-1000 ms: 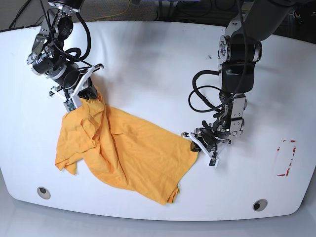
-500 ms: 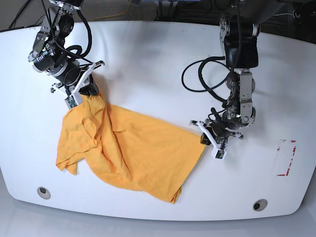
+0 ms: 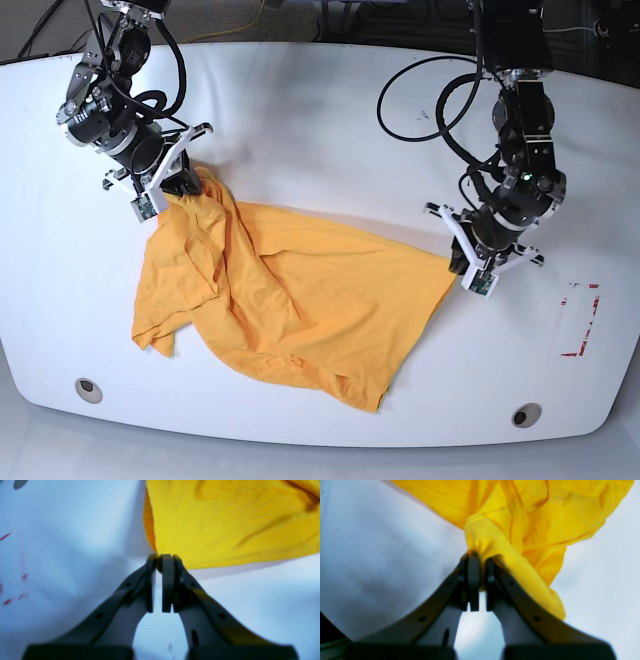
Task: Layout the t-shirt on the table in an organized manner, then fold the t-shirt properly
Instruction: 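Pull the hem corner outward with the left gripper, then release it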
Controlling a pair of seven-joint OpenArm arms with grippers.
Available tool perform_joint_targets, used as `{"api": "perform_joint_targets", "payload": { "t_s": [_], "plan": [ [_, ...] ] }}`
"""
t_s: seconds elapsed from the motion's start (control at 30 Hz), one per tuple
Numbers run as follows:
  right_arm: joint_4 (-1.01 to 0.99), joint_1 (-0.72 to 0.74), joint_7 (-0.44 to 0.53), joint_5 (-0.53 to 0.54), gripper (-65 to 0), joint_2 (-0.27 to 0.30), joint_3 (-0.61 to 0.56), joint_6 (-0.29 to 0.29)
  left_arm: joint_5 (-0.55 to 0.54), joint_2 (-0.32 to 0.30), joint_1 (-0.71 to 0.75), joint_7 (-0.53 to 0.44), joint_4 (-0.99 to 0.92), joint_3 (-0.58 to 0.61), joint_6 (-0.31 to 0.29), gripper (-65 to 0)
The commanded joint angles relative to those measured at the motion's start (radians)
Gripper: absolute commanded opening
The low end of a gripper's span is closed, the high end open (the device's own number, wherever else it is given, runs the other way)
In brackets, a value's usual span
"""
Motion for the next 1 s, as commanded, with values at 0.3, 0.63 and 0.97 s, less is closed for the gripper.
{"api": "perform_joint_targets", "payload": {
  "t_s": [0.3,0.63,0.97],
  "plan": [
    [0.019,-0.024,0.017,0.01,-61.9,-0.007,0.021,0.001,0.012,-0.055,0.041,0.135,0.107,-0.173,-0.169,-61.4],
    [0.01,0.022,0.019,0.004,-51.8,-0.069,0.162,-0.021,0.012,-0.073,0.066,0.135,0.109,-0.208,-0.198,-61.4],
    [-0.001,0.069,0.019,0.01,-11.7,-0.066,0.196,-0.055,0.012,-0.069,0.026,0.135,0.103,-0.141,-0.195,-60.7]
  ]
}}
